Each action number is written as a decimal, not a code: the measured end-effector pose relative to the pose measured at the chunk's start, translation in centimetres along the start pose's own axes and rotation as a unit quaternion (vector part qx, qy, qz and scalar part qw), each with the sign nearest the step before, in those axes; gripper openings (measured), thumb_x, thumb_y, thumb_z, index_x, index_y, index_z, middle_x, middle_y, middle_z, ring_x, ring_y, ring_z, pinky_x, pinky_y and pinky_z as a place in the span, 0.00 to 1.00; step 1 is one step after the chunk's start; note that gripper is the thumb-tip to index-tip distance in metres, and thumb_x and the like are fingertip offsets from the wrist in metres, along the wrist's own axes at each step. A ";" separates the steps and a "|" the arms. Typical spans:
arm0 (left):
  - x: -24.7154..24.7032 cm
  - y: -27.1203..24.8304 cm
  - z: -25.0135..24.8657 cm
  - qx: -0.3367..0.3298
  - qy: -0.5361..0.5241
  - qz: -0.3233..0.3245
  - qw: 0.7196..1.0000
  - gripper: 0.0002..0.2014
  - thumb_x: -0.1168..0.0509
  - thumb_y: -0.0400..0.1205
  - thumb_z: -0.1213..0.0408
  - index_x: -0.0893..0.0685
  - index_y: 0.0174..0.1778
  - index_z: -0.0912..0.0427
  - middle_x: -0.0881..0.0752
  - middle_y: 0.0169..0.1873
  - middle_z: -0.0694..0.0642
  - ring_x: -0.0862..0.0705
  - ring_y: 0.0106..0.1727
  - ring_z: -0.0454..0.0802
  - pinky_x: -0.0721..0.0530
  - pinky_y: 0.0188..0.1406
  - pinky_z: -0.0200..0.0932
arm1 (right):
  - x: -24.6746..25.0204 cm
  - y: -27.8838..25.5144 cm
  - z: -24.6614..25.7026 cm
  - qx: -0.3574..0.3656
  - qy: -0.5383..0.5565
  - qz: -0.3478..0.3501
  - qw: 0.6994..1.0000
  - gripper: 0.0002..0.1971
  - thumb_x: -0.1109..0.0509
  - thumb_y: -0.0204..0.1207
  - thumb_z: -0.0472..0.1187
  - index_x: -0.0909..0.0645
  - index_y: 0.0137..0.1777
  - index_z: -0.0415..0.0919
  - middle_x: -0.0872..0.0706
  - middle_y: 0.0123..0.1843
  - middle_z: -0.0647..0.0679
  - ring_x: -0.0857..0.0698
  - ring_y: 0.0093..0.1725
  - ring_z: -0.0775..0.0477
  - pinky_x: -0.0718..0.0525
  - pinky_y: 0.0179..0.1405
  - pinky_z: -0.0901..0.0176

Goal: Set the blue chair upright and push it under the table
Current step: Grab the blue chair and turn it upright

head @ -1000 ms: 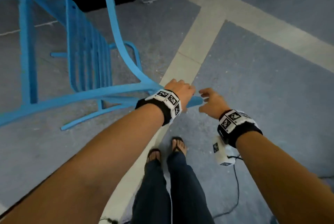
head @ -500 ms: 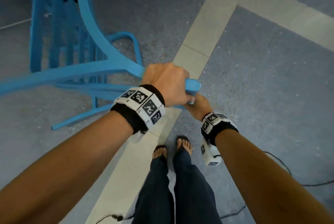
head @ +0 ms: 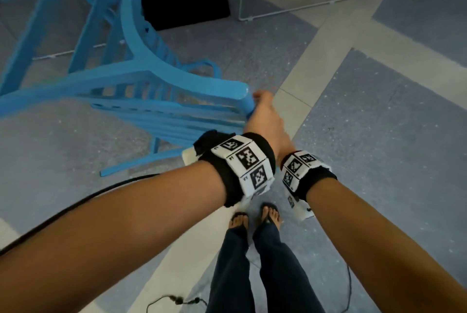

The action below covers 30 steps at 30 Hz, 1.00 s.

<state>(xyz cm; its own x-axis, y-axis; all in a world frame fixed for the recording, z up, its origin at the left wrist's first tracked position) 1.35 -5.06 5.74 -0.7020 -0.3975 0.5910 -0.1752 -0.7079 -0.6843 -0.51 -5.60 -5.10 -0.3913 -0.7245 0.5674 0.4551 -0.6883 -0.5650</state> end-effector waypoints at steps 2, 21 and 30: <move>-1.0 -1.3 2.0 0.027 -0.060 -0.007 0.998 0.15 0.50 0.85 0.69 0.21 0.63 0.61 0.16 0.61 0.58 0.19 0.61 0.59 0.26 0.55 0.51 | -0.2 -0.8 2.4 0.015 -0.008 -0.010 1.000 0.18 0.34 0.75 0.47 0.25 0.63 0.40 0.16 0.62 0.36 0.19 0.61 0.34 0.19 0.60 0.42; -4.9 -13.9 12.1 0.221 -0.021 -0.175 0.959 0.06 0.39 0.56 0.63 0.22 0.13 0.50 0.21 0.09 0.46 0.19 0.15 0.40 0.27 0.25 0.30 | -0.9 -0.6 5.2 0.035 0.021 -0.046 0.998 0.19 0.27 0.69 0.51 0.37 0.40 0.46 0.24 0.30 0.50 0.21 0.36 0.39 0.26 0.34 0.51; -6.2 -22.4 15.4 0.339 -0.160 -0.248 0.893 0.19 0.20 0.54 0.46 0.21 0.23 0.53 0.18 0.15 0.50 0.19 0.17 0.51 0.24 0.24 0.35 | 10.2 -4.0 14.9 0.110 -0.201 -0.141 0.963 0.19 0.25 0.62 0.54 0.34 0.37 0.49 0.13 0.39 0.41 0.16 0.42 0.33 0.25 0.38 0.49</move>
<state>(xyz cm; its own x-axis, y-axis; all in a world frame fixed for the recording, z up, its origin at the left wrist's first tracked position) 20.27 4.22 23.96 -0.4026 -0.0068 0.9154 0.1244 -0.9911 0.0474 5.59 -9.67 11.94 -0.2039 -0.4065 0.8906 0.5509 -0.7996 -0.2389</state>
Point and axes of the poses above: each hand's wrist, its own y-axis towards the middle knuckle, its own x-axis out of the back of the hand, z = x × y, the point moved 5 cm from there along y, towards the middle knuckle
